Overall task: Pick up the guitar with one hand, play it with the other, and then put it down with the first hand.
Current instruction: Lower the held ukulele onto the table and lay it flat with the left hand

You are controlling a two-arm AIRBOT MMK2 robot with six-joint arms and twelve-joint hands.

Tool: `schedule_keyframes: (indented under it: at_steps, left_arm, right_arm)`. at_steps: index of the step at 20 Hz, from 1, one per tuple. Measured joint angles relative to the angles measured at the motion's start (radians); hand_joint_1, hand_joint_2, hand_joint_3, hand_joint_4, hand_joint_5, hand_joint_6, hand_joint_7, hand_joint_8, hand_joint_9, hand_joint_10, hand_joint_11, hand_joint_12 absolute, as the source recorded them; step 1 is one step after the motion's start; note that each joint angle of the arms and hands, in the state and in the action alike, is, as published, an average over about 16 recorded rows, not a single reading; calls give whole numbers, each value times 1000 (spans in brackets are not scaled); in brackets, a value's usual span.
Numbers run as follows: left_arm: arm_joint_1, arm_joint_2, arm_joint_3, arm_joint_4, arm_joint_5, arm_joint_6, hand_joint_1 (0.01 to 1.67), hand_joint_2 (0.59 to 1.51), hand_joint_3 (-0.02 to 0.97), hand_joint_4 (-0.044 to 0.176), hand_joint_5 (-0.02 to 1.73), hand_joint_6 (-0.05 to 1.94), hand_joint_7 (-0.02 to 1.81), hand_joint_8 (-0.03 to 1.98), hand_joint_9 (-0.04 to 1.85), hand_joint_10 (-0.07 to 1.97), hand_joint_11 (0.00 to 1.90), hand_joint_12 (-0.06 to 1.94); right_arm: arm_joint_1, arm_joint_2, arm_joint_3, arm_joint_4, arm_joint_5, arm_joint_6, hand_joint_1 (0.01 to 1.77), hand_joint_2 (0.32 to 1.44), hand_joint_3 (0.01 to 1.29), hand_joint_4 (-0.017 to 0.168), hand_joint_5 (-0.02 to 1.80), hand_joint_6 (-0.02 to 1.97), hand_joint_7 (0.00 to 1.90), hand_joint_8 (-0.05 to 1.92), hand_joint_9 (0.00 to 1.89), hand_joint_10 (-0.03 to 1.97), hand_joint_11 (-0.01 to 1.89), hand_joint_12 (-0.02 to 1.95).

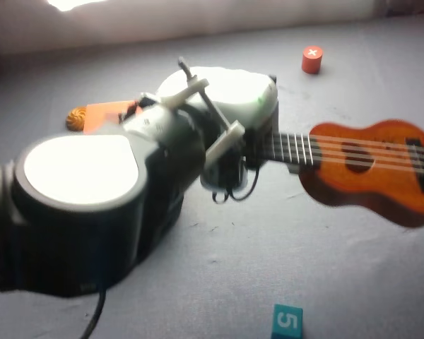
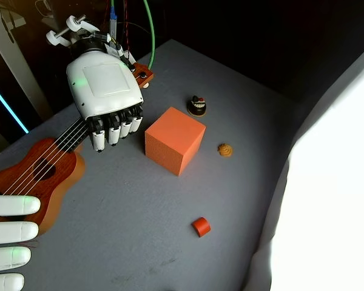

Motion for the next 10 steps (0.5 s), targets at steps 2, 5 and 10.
schedule_keyframes:
  at_steps: [2, 5, 10]
  left_arm:
    - [37, -11, 0, 59, -5, -54, 1448, 1097, -16, 68, 1269, 1872, 1331, 1984, 1432, 1938, 1448, 1936]
    - [87, -32, 8, 137, -11, -119, 1448, 1098, -16, 64, 1269, 1873, 1331, 1984, 1429, 1937, 1448, 1937]
    - [152, -73, 41, 229, -11, -199, 1448, 1098, -17, 53, 1265, 1873, 1331, 1984, 1423, 1938, 1448, 1937]
  right_arm:
    - [3, -3, 1, 25, -19, -24, 136, 1320, 21, -6, 89, 16, 68, 12, 33, -2, 21, 9]
    - [5, -6, 0, 44, -34, -41, 137, 1320, 21, -6, 92, 16, 69, 12, 34, -2, 21, 9]
    - [6, -8, -4, 52, -40, -47, 137, 1320, 21, -6, 89, 16, 70, 12, 35, -1, 21, 10]
